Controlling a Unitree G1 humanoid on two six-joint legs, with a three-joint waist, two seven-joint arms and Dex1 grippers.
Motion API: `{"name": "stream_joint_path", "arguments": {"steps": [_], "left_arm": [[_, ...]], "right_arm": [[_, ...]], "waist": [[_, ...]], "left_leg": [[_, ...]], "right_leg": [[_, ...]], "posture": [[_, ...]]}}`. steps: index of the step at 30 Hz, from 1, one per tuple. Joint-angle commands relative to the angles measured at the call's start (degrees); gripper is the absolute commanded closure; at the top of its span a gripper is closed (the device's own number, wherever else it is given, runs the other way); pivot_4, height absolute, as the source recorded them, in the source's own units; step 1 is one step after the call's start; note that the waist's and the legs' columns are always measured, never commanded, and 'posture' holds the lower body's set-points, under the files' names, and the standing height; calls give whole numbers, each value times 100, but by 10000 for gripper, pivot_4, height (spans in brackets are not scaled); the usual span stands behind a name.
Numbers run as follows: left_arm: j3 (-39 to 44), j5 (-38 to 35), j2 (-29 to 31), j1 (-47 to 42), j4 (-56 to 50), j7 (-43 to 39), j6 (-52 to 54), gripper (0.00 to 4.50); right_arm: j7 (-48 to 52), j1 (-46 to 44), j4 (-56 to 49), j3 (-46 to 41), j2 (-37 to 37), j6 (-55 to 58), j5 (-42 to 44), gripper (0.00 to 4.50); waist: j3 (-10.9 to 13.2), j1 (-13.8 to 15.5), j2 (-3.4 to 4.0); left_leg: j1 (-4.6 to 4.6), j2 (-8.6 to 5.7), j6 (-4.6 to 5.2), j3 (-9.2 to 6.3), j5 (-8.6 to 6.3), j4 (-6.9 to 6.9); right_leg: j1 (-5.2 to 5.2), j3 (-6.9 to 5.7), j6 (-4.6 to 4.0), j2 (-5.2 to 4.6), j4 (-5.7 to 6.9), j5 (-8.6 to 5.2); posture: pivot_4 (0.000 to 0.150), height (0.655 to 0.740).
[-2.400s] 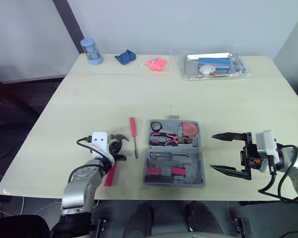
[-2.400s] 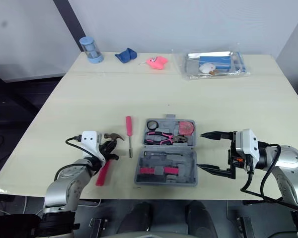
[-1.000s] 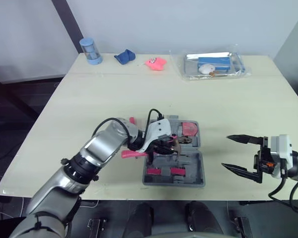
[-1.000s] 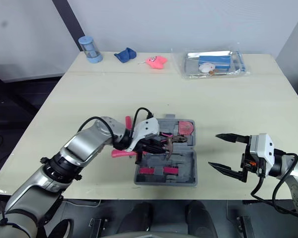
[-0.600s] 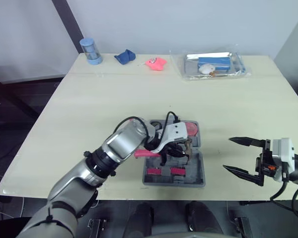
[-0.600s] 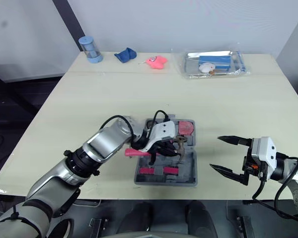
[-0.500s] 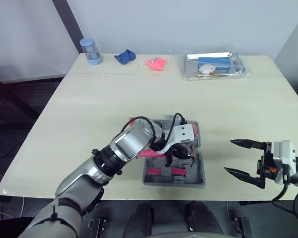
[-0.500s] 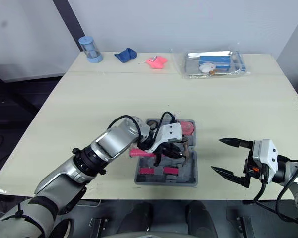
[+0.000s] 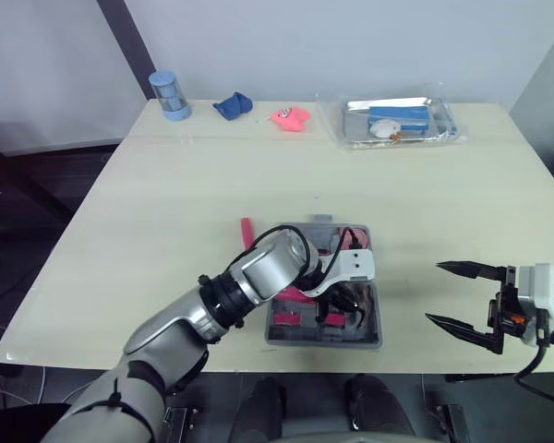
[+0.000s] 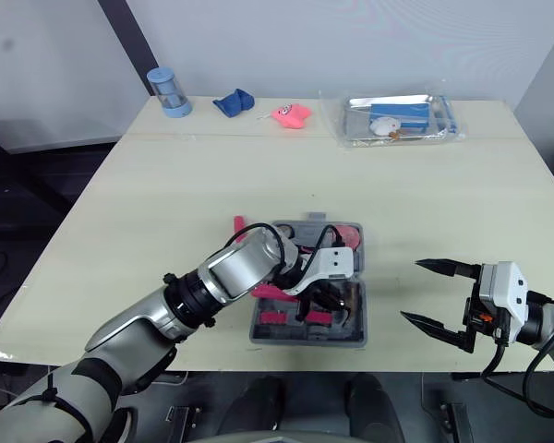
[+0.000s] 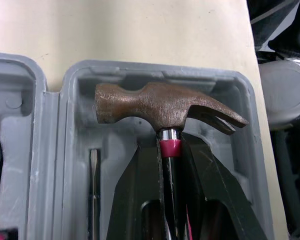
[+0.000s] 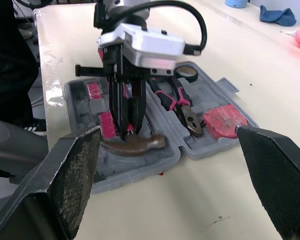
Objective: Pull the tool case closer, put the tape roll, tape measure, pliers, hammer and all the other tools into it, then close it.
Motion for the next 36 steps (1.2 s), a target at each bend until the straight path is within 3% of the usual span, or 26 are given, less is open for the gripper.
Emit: {"name": "stream_joint_path", "arguments": {"steps": [1,15,17,19,20,21,36], "left_arm": [[-99,114,-208,-154,146,-17,-102,44537],[-161,253,-337,-121,363,-285,-197,44537],[-167,269,-342,-129,376,-302,-184,34159],[-145,296,-362,-134,381,-276,-186,32050],[-129,314,-377,-133,384,-248,-182,25858],[-125,336,-380,-134,373,-236,-202,22846],[276,193,-115,-346,-157,-357,-138,22846]], "right_arm": [[-38,44,-169,-139,3,-97,25,0],[-118,178,-246,-159,17,-144,-14,0],[-125,192,-252,-161,20,-150,-18,0],[-130,204,-256,-160,25,-158,-22,0],[-130,209,-257,-159,28,-163,-24,0],[-133,210,-256,-157,31,-167,-26,0],[-156,174,-257,-112,27,-180,-27,0]], "waist": [[0,1,0],[0,9,0],[0,11,0],[0,11,0],[0,11,1],[-1,12,2],[-1,6,2]], "left_leg": [[0,0,0,0,0,0],[1,-1,0,0,0,0],[0,-1,0,0,0,0],[0,-1,0,0,0,0],[1,-1,0,0,0,0],[1,-1,0,0,0,0],[3,-2,0,-1,0,4]], "right_leg": [[0,0,0,0,0,0],[2,0,1,-1,-1,0],[2,0,1,-1,-1,-1],[2,0,1,-1,-1,-1],[2,0,1,-1,-1,-1],[2,0,1,-1,0,-1],[6,0,2,-1,1,-1]], "posture": [[1500,7400],[1500,7400],[1500,7400],[1500,7400],[1500,7400],[1500,7400],[1500,7400]]}}
